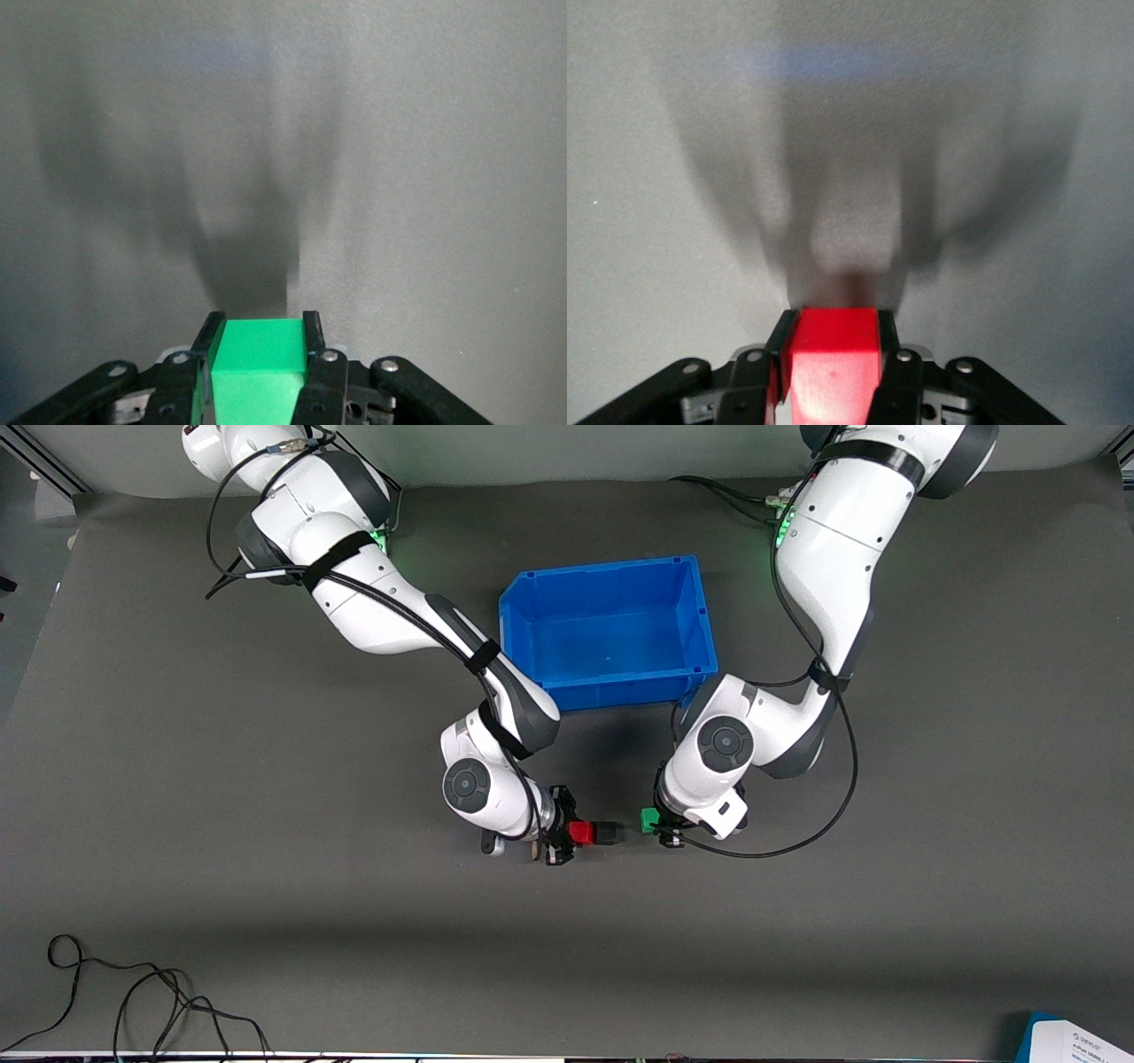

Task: Attach green and red cubes to black cube
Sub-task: 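Press the red and green cubes against the black cube with both grippers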

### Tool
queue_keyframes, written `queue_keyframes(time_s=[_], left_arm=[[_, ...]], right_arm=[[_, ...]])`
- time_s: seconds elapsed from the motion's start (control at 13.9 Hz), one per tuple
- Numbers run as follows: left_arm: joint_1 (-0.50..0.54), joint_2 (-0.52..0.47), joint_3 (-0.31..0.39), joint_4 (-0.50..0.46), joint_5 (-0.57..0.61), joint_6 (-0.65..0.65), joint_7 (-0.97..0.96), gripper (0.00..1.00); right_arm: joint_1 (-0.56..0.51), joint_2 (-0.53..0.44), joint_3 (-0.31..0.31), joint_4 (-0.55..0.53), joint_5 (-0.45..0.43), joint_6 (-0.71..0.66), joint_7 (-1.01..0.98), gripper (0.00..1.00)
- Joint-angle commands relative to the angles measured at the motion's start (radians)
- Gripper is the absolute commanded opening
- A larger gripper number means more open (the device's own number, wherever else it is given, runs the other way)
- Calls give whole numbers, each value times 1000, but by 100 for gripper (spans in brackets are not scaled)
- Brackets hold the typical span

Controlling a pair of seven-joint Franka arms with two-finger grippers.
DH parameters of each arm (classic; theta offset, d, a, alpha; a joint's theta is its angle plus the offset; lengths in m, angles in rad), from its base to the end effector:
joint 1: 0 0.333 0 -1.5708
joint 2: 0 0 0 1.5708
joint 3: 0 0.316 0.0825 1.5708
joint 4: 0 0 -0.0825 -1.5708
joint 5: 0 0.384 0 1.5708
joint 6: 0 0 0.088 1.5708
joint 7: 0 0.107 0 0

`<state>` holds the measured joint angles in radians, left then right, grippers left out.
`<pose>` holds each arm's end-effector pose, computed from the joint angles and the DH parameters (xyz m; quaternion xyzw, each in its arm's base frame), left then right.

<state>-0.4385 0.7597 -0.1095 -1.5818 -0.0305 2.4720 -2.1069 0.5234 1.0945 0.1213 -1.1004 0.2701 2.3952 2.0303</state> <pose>0.6138 -0.3609 0.2048 0.6884 0.7207 -0.0293 0.0762 0.6472 0.4478 0.1636 -0.6698 0.7201 0.1234 0.1327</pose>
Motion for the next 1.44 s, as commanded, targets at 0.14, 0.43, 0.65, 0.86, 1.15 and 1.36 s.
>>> queue_keyframes(time_s=[0.14, 0.43, 0.65, 0.86, 1.15, 1.36], left_arm=[[-14, 56, 11, 75, 29, -2, 13, 0], [-14, 72, 11, 80, 29, 13, 39, 0], [-14, 73, 11, 80, 32, 18, 41, 0], [-14, 73, 11, 80, 37, 25, 41, 0], [-25, 73, 11, 82, 56, 30, 36, 100], [-26, 73, 11, 82, 61, 30, 36, 100]], right_arm=[[43, 33, 0, 50, -19, 27, 28, 19], [49, 35, 0, 56, -19, 27, 21, 19], [50, 35, -2, 53, -19, 27, 21, 19], [50, 35, -2, 50, -20, 25, 21, 21], [50, 35, -3, 47, -22, 25, 18, 26], [50, 33, -5, 34, -22, 22, 22, 73]])
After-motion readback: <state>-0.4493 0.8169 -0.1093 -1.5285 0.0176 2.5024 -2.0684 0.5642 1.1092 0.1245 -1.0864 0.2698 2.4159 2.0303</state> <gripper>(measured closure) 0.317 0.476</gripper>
